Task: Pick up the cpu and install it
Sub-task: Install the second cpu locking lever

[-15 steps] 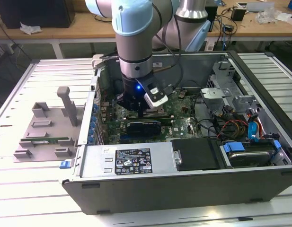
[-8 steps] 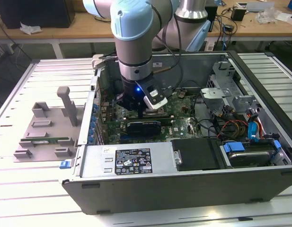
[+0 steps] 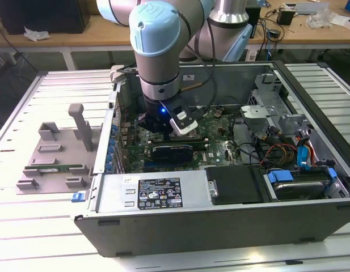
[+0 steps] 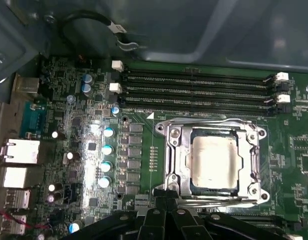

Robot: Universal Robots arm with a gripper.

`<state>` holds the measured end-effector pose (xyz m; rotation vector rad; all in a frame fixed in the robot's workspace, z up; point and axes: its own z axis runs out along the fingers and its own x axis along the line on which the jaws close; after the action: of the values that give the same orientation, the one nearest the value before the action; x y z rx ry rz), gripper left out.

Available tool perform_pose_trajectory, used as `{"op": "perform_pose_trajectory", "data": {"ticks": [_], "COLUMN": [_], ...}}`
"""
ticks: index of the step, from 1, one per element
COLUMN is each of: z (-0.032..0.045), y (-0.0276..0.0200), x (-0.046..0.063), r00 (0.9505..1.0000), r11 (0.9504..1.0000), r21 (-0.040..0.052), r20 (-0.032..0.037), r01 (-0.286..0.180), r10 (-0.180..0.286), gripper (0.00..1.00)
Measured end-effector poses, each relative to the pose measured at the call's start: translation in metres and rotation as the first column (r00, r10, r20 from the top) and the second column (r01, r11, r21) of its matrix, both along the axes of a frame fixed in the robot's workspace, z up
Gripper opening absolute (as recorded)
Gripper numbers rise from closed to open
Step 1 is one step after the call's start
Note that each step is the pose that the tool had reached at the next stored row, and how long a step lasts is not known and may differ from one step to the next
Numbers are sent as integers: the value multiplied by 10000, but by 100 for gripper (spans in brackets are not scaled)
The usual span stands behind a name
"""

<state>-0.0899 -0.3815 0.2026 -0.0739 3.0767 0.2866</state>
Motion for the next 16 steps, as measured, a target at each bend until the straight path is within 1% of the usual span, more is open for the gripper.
{"op": "perform_pose_trajectory", "data": {"ticks": [2, 3, 12, 13, 15, 16], "z": [-17, -22, -45, -38, 35, 57], "y": [1, 1, 0, 1, 1, 1], "x": [-17, -20, -54, -54, -54, -54], "r00": [10000, 10000, 10000, 10000, 10000, 10000], "r11": [9999, 9999, 9999, 9999, 9999, 9999], "r21": [110, 128, 136, 136, 137, 135], "r20": [6, 7, 5, 5, 6, 6], "r01": [-1, -1, -2, -2, 0, -1], "r10": [1, 1, 2, 2, 0, 0], "gripper": [11, 11, 11, 11, 11, 11]}}
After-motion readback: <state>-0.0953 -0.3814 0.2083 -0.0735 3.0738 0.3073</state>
